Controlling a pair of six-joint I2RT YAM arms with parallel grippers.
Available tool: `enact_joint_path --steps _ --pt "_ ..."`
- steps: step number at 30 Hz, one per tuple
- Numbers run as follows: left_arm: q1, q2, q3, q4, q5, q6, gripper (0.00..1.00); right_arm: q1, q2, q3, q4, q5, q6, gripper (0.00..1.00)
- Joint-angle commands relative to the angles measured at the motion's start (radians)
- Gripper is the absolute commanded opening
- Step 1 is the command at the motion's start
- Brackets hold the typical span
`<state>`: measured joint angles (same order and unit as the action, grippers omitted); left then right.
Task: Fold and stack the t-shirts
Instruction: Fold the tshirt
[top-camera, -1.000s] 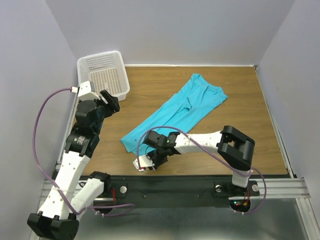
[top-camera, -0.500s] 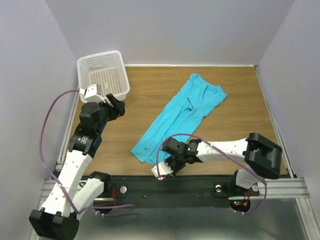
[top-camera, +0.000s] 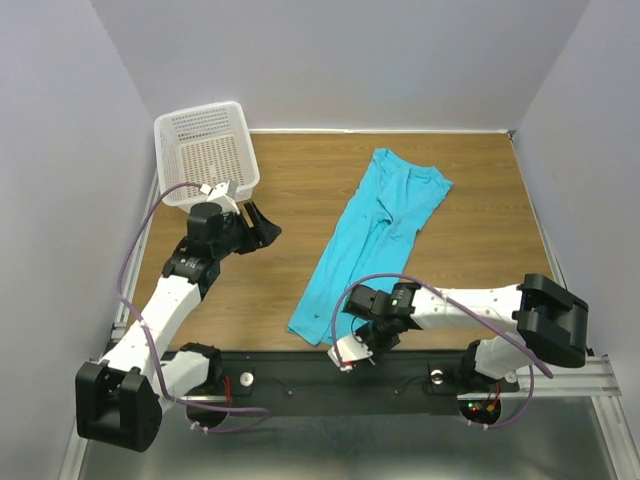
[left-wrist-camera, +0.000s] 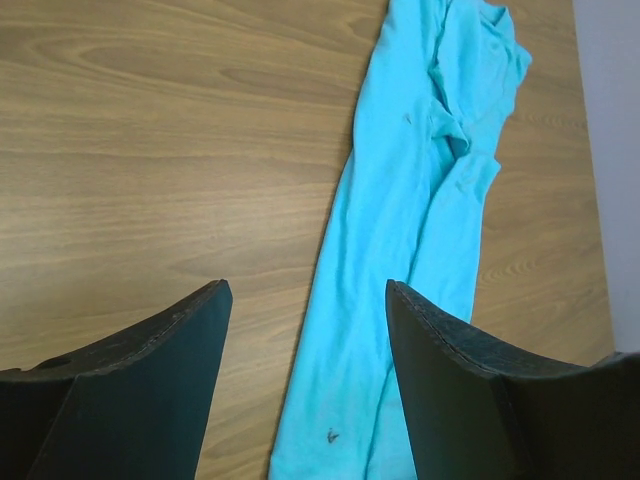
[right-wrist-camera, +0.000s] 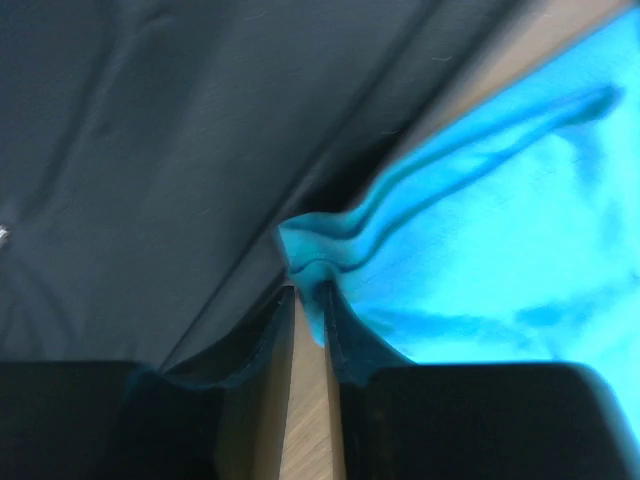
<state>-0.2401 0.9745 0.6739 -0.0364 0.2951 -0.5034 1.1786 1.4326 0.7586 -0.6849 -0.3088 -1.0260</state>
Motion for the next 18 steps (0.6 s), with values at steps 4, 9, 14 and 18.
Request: enact_joint_path --steps 4,9,14,18 --pt "-0.016 0.043 -0.028 0.075 0.111 0.019 0.72 -0.083 0.014 0.168 -0.196 0.005 0.093 0.55" --pt "-0.033 0.108 0.048 0.121 0.111 0.074 0.72 -0.273 -0.017 0.359 -0.197 -0.003 0.127 0.7" --pt "-0.093 0.327 0.214 0.232 0.111 0.114 0.72 -0.604 -0.116 0.337 -0.141 0.013 0.148 0.73" --pt "-0.169 0.623 0.41 0.282 0.111 0.129 0.72 -0.941 -0.181 0.228 0.144 0.016 0.407 0.75"
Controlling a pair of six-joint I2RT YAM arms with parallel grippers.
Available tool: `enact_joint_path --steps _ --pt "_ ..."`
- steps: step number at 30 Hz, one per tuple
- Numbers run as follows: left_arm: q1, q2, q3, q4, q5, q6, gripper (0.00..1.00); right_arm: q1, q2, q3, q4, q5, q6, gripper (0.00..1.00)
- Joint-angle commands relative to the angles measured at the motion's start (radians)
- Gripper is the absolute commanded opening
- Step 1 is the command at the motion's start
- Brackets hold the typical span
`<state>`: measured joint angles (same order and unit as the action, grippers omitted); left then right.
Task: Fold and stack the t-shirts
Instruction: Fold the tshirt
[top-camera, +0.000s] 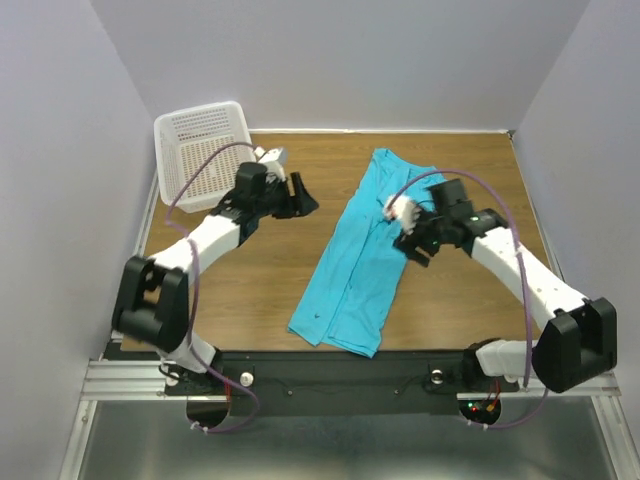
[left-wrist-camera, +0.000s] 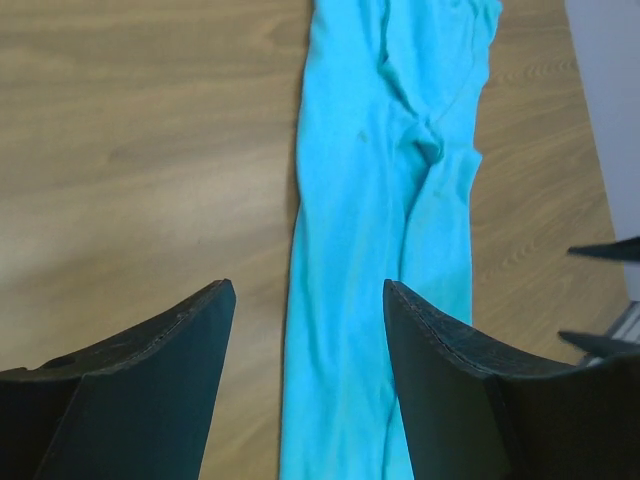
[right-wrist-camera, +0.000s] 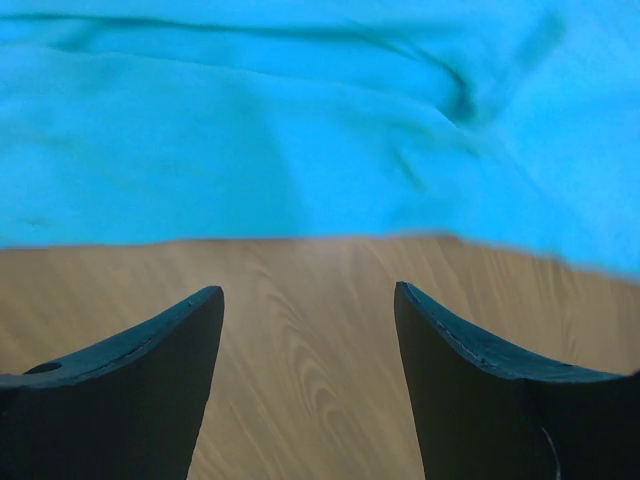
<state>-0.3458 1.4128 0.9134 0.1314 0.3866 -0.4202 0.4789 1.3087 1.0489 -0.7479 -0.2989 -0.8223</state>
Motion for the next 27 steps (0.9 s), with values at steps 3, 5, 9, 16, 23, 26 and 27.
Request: enact_joint_path --steps 3,5,9,16,23,26,27 --pt "-0.119 0.345 0.372 0.102 0.017 0.055 0.71 -0.449 -0.052 -0.101 0.291 -0.051 0.437 0.74" --pt "-0.134 0.49 0.471 0.076 0.015 0.049 0.69 -0.517 -0.046 -0.141 0.363 -0.066 0.578 0.74" --pt "-0.156 0.687 0.747 0.014 -0.015 0.041 0.68 -0.684 -0.006 -0.148 0.423 -0.175 0.69 0.73" --pt "-0.174 0.96 1.053 -0.082 -0.092 -0.002 0.62 -0.701 0.009 -0.138 0.421 -0.21 0.718 0.72" --pt "-0.183 1.074 1.22 -0.16 -0.146 -0.003 0.61 -0.74 -0.029 -0.162 0.426 -0.235 0.727 0.73" --pt "-0.185 1.107 1.257 -0.171 -0.108 -0.005 0.6 -0.76 -0.04 -0.173 0.427 -0.241 0.73 0.73" --pt "-0.188 1.117 1.277 -0.179 -0.098 -0.003 0.59 -0.77 -0.04 -0.176 0.427 -0.244 0.73 0.72"
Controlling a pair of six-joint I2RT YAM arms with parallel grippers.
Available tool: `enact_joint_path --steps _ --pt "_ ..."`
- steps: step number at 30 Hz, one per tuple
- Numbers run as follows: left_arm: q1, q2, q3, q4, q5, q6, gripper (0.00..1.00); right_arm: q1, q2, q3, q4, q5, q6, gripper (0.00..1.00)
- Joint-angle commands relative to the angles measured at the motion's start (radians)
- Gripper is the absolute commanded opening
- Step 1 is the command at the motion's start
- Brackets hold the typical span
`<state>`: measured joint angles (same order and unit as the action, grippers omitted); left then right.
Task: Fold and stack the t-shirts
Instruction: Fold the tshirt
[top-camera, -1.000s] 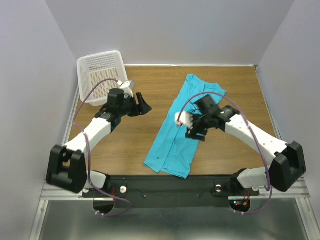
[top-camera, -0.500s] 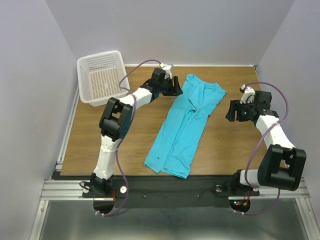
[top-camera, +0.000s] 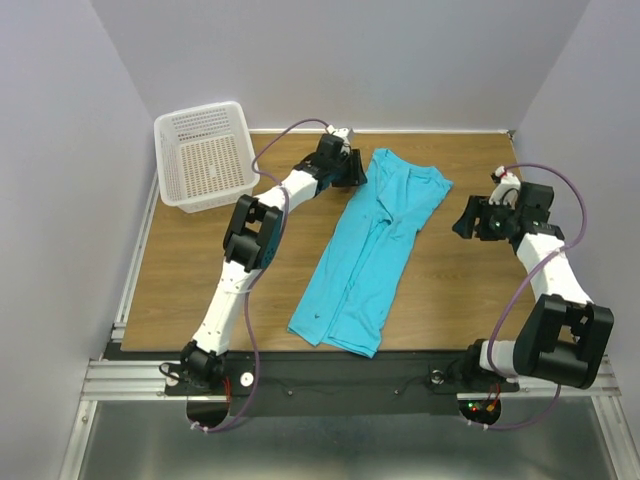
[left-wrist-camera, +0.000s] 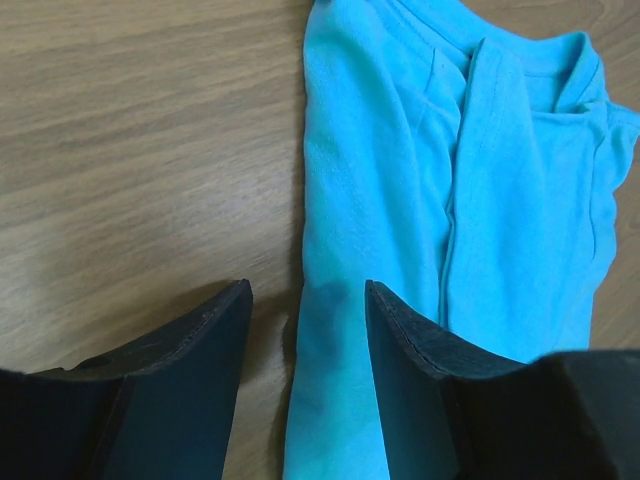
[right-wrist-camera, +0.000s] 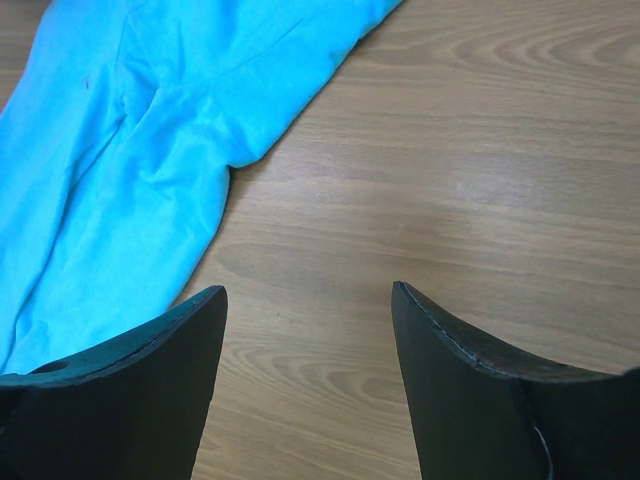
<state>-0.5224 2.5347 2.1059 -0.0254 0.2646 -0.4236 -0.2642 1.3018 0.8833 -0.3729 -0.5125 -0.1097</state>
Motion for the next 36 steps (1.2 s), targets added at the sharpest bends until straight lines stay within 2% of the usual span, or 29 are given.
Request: enact_joint_path --steps 1,7,13,17,20,22,26,33,36 --pt "-0.017 0.007 0.097 -0.028 0.036 0.003 0.59 -0.033 -0.035 -0.012 0.051 -0.035 0.018 0.72" --pt "-0.036 0.053 0.144 -0.067 0.047 0.008 0.57 -0.076 -0.041 -0.017 0.055 -0.058 0.027 0.73" --pt "-0.041 0.073 0.158 -0.09 0.03 0.009 0.47 -0.102 -0.052 -0.014 0.055 -0.075 0.038 0.72" --pt "-0.044 0.072 0.166 -0.096 -0.007 0.014 0.36 -0.113 -0.061 -0.017 0.055 -0.086 0.039 0.72" --pt "-0.041 0.062 0.175 -0.102 -0.053 0.014 0.22 -0.118 -0.067 -0.018 0.055 -0.095 0.042 0.72" --pt "-0.038 0.05 0.175 -0.103 -0.099 0.009 0.19 -0.121 -0.068 -0.02 0.055 -0.101 0.042 0.72" --pt "-0.013 0.03 0.166 -0.11 -0.149 -0.027 0.0 -0.124 -0.075 -0.021 0.052 -0.104 0.042 0.73" --pt "0.048 -0.039 0.048 -0.087 -0.186 -0.07 0.0 -0.125 -0.062 -0.02 0.054 -0.106 0.038 0.72" --pt "0.085 -0.1 -0.099 -0.047 -0.222 -0.122 0.0 -0.125 -0.044 -0.012 0.054 -0.127 0.028 0.72"
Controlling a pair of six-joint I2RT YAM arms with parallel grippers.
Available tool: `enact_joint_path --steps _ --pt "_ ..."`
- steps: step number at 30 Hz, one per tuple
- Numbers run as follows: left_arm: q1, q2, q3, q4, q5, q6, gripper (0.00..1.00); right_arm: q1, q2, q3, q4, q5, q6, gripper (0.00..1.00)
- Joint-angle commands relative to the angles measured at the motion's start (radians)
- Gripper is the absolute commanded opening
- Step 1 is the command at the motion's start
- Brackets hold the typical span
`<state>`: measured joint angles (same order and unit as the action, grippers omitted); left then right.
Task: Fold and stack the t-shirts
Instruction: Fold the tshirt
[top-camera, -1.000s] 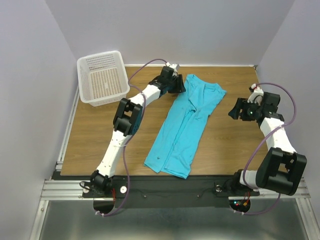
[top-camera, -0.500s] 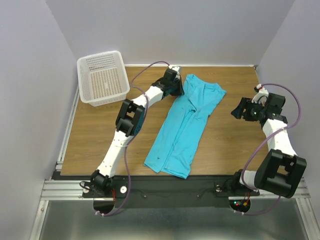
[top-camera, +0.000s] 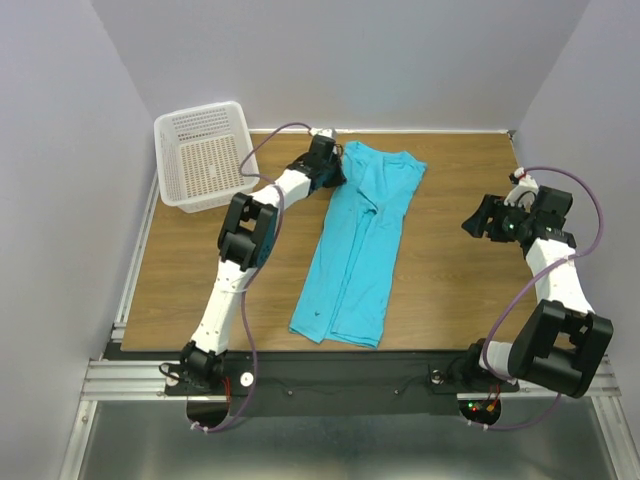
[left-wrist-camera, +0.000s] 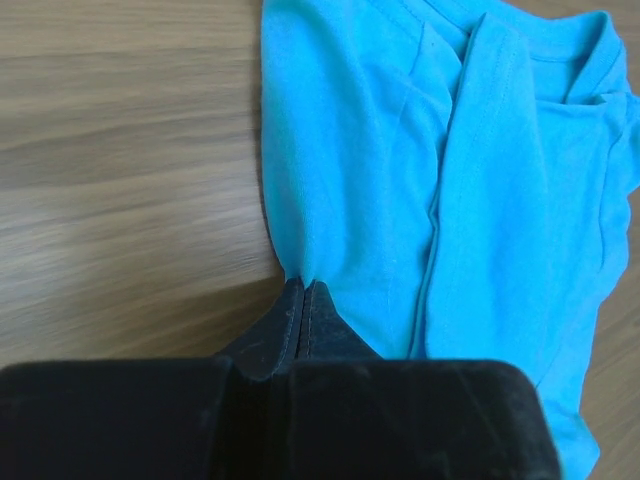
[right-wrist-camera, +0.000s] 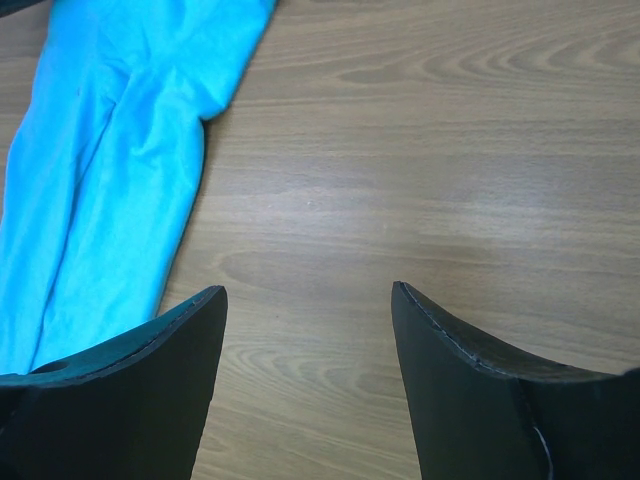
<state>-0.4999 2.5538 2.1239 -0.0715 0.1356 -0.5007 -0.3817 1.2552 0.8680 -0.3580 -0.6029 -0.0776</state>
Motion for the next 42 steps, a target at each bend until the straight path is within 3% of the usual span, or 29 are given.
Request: enact_joint_path --steps 1,12,13,18,21,31,35,37,42 --pt "0.075 -0.15 -0.148 0.013 -0.1 -0.073 0.0 -0.008 0.01 0.005 0.037 -0.049 -0.013 0.72" --pt "0.13 -0.325 -0.45 0.193 -0.162 -0.185 0.0 0.019 0.105 0.061 -0.018 -0.193 -0.134 0.72" --pt "0.13 -0.346 -0.458 0.203 -0.154 -0.182 0.03 0.029 0.111 0.065 -0.028 -0.195 -0.145 0.72" --pt "0.13 -0.418 -0.457 0.225 -0.145 -0.139 0.4 0.108 0.139 0.089 -0.058 -0.199 -0.218 0.73" --pt "0.13 -0.457 -0.43 0.219 -0.107 -0.101 0.49 0.141 0.159 0.108 -0.061 -0.198 -0.231 0.72" --pt "0.13 -0.509 -0.398 0.17 -0.008 -0.026 0.47 0.308 0.24 0.147 -0.067 -0.193 -0.257 0.72" --pt "0.127 -0.59 -0.478 0.179 0.068 0.034 0.47 0.378 0.236 0.166 -0.201 -0.288 -0.482 0.72" --pt "0.112 -0.697 -0.566 0.197 0.078 0.102 0.54 0.463 0.219 0.154 -0.31 -0.313 -0.792 0.73" --pt "0.106 -1.005 -0.836 0.194 0.022 0.171 0.69 0.628 0.167 0.075 -0.363 -0.226 -0.994 0.77"
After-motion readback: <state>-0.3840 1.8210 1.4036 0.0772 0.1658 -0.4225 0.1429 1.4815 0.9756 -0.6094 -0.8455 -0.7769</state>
